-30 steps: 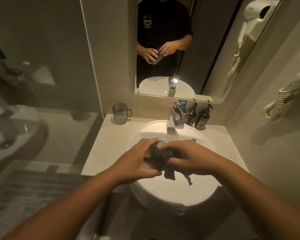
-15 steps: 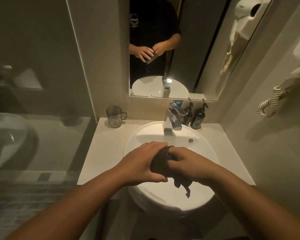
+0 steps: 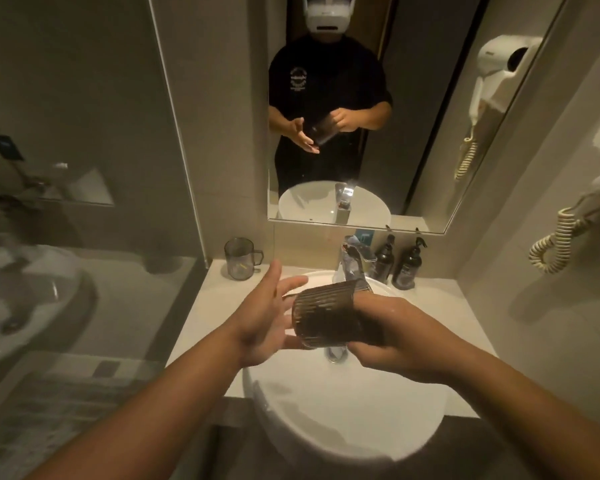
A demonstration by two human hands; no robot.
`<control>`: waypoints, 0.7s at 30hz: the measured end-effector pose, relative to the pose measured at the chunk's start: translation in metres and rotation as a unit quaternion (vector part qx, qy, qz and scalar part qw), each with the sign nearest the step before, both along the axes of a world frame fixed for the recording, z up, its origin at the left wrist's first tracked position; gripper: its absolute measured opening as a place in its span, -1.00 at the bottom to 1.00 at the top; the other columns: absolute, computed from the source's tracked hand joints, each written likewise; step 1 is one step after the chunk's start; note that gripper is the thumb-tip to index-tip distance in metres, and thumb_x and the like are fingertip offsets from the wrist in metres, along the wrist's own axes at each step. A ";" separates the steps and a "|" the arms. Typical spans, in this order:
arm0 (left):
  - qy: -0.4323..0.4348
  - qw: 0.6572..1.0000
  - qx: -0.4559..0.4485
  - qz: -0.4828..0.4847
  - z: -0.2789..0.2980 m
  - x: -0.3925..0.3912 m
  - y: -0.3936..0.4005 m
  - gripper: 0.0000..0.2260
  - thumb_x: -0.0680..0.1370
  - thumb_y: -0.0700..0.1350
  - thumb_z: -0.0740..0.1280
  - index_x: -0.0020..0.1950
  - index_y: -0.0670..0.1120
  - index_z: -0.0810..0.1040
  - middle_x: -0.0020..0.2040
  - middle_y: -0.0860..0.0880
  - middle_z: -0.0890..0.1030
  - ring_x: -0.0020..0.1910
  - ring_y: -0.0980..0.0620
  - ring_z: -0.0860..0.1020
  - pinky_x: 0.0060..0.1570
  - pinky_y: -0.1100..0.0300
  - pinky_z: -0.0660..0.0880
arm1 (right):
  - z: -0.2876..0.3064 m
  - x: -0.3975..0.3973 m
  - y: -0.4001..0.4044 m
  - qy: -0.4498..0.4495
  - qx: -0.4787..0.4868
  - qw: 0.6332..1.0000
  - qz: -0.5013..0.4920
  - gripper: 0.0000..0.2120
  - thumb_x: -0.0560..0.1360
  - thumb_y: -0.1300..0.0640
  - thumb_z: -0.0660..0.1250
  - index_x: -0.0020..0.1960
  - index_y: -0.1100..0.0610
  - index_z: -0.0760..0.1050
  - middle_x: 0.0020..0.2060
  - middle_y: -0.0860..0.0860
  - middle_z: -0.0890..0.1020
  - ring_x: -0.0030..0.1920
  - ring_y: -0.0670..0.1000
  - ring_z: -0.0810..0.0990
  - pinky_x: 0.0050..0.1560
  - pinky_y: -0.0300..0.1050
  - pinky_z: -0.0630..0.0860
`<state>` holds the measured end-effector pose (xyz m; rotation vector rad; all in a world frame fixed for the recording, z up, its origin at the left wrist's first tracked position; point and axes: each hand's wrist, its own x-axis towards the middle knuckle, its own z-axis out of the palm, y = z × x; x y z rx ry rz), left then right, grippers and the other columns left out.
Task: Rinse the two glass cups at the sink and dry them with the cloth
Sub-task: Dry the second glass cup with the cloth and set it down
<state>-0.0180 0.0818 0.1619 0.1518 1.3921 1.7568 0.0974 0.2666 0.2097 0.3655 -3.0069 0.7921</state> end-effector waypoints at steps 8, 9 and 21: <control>0.085 0.991 -0.001 0.107 0.011 0.015 0.031 -0.68 0.64 0.10 0.17 -0.02 -0.03 0.65 -0.02 -0.16 0.68 -0.01 -0.10 0.63 -0.10 -0.01 0.61 | -0.003 -0.009 0.000 0.032 0.023 0.999 0.032 -0.70 0.42 0.03 0.33 0.14 0.03 0.52 -0.09 -0.09 0.59 -0.16 -0.09 0.49 -0.20 -0.34 0.42; 0.114 0.986 0.009 0.121 0.010 0.014 0.032 -0.71 0.64 0.05 0.17 -0.04 -0.03 0.64 -0.03 -0.15 0.65 -0.03 -0.09 0.61 -0.15 0.02 0.61 | -0.005 -0.010 -0.003 0.035 0.007 0.999 0.019 -0.69 0.41 0.01 0.32 0.13 0.04 0.54 -0.12 -0.07 0.60 -0.18 -0.07 0.50 -0.21 -0.27 0.44; 0.359 0.922 0.040 0.136 0.000 0.006 0.025 -0.65 0.44 0.27 0.17 0.14 0.16 0.48 0.09 -0.04 0.59 0.09 -0.10 0.61 -0.05 0.03 0.65 | 0.012 -0.014 -0.022 -0.051 -0.343 0.927 -0.143 -0.70 0.45 0.23 0.46 0.05 -0.12 0.54 -0.31 -0.24 0.66 -0.40 -0.30 0.58 -0.38 -0.45 0.45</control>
